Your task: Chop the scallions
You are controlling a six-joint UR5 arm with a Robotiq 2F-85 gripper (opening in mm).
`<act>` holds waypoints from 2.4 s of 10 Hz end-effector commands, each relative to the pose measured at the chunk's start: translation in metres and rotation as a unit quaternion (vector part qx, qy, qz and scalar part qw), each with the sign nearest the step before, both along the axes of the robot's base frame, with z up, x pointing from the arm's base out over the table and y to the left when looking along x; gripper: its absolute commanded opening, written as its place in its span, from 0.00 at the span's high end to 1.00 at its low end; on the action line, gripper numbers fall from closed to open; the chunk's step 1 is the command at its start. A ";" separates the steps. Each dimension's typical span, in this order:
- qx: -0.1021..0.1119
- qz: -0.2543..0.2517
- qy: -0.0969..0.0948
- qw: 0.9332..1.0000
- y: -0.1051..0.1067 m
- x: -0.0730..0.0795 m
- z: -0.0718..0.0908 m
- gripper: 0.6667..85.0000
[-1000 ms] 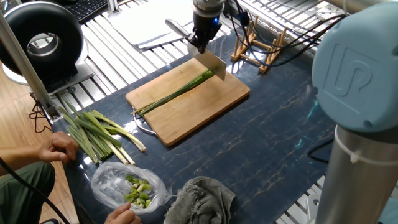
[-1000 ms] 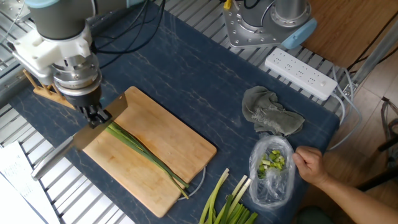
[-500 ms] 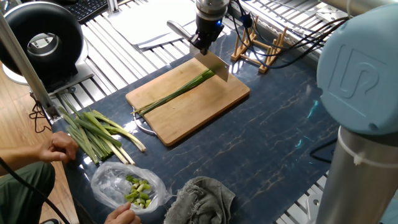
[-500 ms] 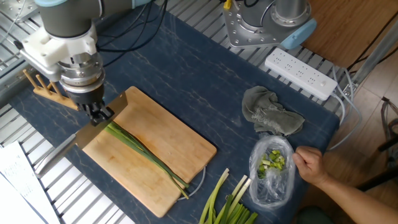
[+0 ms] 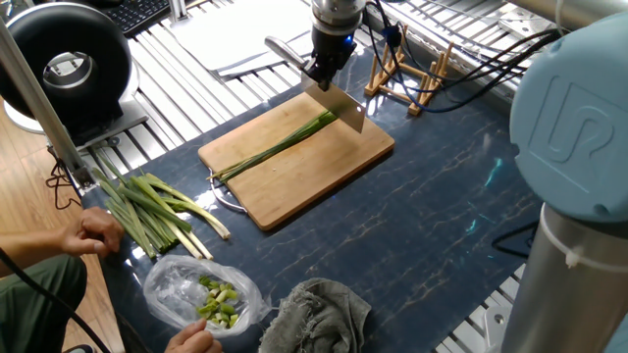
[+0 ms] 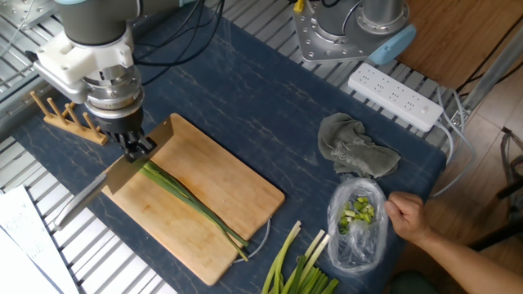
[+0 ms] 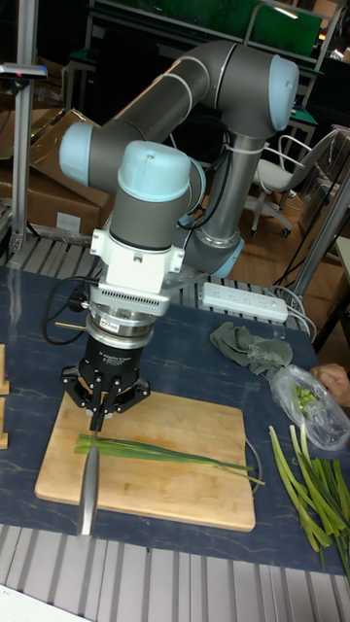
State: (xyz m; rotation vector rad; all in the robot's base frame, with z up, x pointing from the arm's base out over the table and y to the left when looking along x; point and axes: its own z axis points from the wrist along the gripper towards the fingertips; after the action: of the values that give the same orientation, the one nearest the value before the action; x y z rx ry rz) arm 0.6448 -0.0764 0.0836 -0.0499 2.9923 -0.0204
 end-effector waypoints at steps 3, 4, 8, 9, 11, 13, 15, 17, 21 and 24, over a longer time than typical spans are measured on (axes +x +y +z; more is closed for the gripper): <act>0.004 -0.005 -0.004 1.000 0.005 -0.004 -0.005 0.99; 0.004 -0.005 -0.004 1.000 0.005 -0.004 -0.005 0.99; 0.003 -0.002 -0.008 1.000 0.001 -0.003 -0.008 0.99; 0.003 -0.002 -0.010 1.000 0.001 -0.002 -0.010 0.99; 0.004 -0.002 -0.013 1.000 0.002 0.000 -0.011 0.99; 0.004 -0.002 -0.013 1.000 0.003 0.000 -0.011 0.99; 0.005 -0.002 -0.013 1.000 0.005 0.002 -0.010 0.99; 0.007 -0.002 -0.015 1.000 0.006 0.005 -0.010 0.99; 0.014 0.006 -0.022 1.000 0.003 0.014 -0.014 0.99; 0.013 0.003 -0.019 1.000 0.006 0.018 -0.008 0.99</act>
State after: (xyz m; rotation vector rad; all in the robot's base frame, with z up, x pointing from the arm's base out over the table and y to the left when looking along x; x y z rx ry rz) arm 0.6569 -0.0735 0.0714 -0.0688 2.9574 0.0013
